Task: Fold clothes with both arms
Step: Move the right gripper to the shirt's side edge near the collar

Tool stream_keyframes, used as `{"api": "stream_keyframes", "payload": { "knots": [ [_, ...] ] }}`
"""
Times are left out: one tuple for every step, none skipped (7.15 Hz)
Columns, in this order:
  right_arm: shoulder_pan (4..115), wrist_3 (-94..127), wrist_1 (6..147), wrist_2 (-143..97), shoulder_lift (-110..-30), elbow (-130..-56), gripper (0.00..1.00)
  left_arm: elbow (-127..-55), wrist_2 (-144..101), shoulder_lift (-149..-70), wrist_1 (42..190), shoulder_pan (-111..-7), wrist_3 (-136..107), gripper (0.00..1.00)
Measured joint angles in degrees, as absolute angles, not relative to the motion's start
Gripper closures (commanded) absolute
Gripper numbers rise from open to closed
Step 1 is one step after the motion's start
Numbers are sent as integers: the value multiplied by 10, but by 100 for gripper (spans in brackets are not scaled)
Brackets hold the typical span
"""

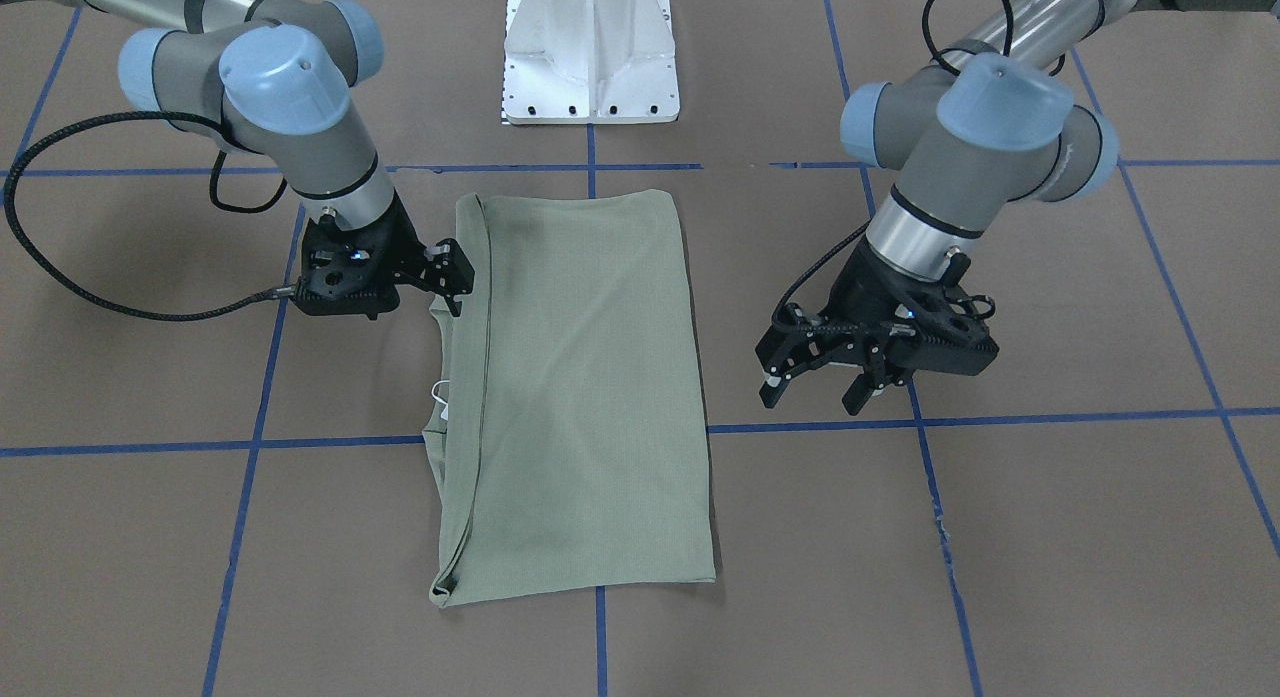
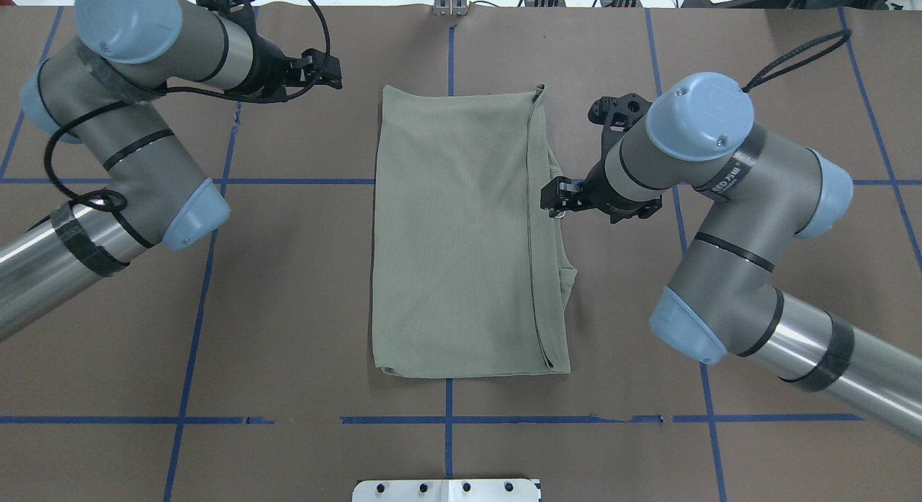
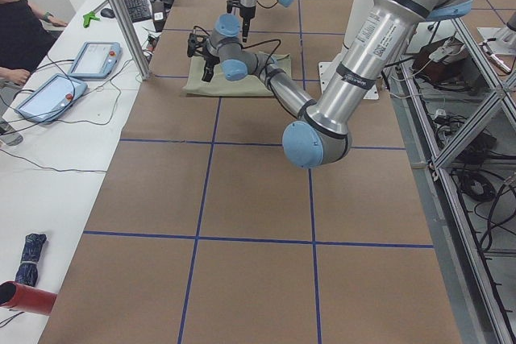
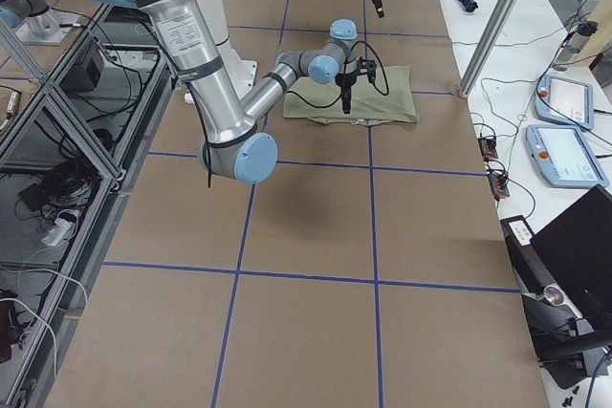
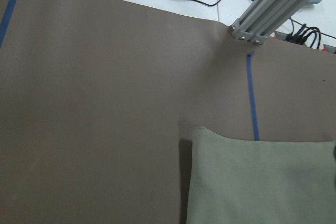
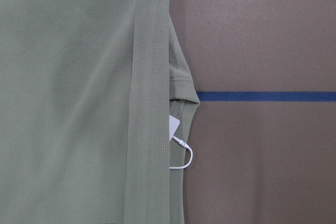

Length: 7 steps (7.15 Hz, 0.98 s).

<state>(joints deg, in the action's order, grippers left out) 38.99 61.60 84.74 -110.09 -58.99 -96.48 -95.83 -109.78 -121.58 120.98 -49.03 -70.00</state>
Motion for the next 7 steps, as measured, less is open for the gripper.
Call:
{"api": "stream_keyframes", "payload": {
  "knots": [
    [388, 604, 848, -1097, -568, -929, 0, -971, -1098, -1213, 1208, -489, -702, 0],
    [384, 599, 848, -1096, -550, -903, 0, -976, -1098, -1212, 1208, -488, -703, 0],
    [376, 597, 849, -1096, -541, -887, 0, -977, -1098, -1211, 1208, -487, -704, 0],
    [367, 596, 849, -1095, -534, -874, 0, -977, -1099, -1211, 1208, -486, -703, 0],
    [360, 595, 850, -1095, -526, -861, 0, -977, -1099, -1211, 1208, -486, -703, 0],
    [352, 594, 850, -1095, -522, -850, 0, -977, -1100, -1212, 1209, -486, -703, 0],
    [348, 594, 850, -1095, -519, -842, 0, -977, -1102, -1212, 1209, -486, -703, 0]
  ]
}}
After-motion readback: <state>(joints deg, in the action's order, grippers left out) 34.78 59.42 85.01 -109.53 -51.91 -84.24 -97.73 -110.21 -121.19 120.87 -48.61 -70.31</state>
